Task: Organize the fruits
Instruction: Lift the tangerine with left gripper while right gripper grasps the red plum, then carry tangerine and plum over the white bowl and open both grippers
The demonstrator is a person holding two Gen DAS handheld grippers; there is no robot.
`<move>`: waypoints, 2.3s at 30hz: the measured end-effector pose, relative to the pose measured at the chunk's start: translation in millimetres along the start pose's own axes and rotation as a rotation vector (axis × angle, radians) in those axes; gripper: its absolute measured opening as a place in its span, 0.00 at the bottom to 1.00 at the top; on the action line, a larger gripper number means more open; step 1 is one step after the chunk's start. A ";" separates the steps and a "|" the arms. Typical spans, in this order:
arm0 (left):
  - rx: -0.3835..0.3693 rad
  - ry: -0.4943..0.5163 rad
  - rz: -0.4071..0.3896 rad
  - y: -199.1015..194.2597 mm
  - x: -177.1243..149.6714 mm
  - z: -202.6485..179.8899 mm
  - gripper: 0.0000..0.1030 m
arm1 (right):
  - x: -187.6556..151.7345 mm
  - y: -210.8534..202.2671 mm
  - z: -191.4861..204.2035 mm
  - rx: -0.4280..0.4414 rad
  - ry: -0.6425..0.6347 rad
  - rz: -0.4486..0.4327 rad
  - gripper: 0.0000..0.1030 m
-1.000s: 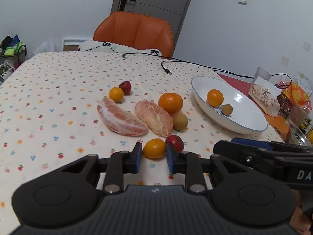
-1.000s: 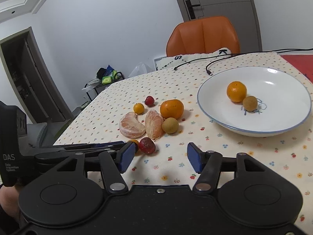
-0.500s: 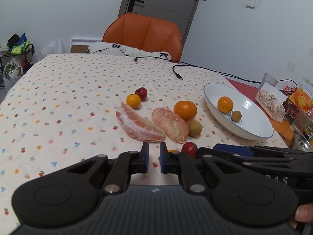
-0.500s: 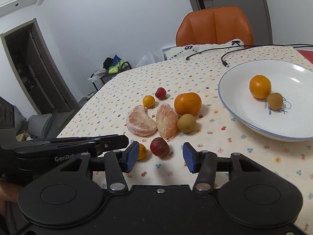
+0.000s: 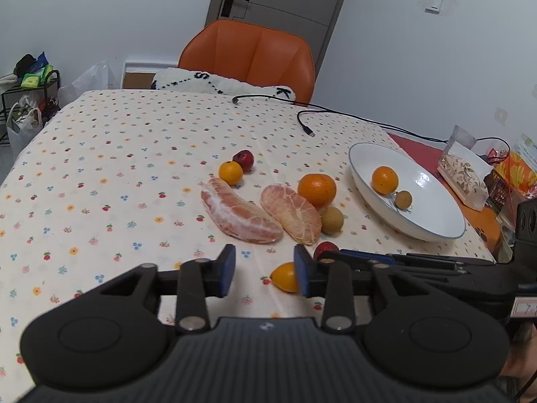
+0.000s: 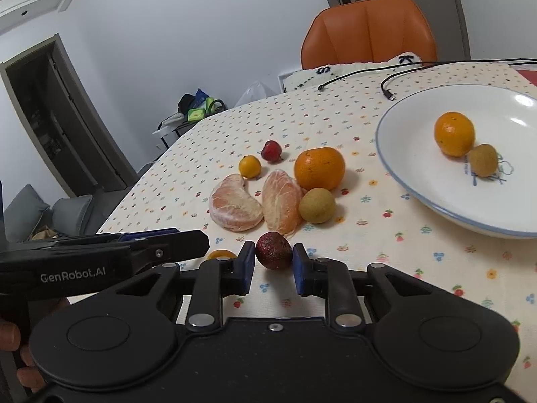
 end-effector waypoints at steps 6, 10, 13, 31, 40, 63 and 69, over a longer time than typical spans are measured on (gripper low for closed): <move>-0.003 0.018 0.020 7.8 -5.8 -8.4 0.37 | -2.1 -13.9 -8.7 -0.014 0.011 -0.009 0.22; 0.005 0.032 0.040 14.4 -11.4 -12.1 0.37 | -2.1 -25.0 -12.9 -0.031 0.017 -0.022 0.22; 0.009 0.045 0.065 20.3 -18.0 -13.8 0.34 | -0.7 -33.0 -13.5 -0.036 0.019 -0.042 0.22; -0.056 0.125 -0.013 10.3 0.8 -80.2 0.26 | 10.6 -90.5 -51.6 -0.102 0.058 -0.160 0.22; -0.089 0.152 -0.027 13.7 7.5 -111.5 0.26 | 10.8 -109.1 -75.0 -0.133 0.079 -0.191 0.22; -0.117 0.215 0.020 59.0 3.1 -167.3 0.26 | -4.4 -119.9 -136.4 -0.187 0.167 -0.210 0.22; -0.099 0.218 0.038 69.9 -0.1 -169.4 0.26 | -6.1 -112.6 -143.2 -0.180 0.181 -0.208 0.22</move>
Point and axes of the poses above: each gripper's, at about its wrist camera, not at the fingertips, and y roughly the way its jaws point, z to its left, x to its top, the point moved 7 cm from there along y, roughly the way its jaws point, and after that the axes turned 13 degrees about -y, right-handed, at the moved point
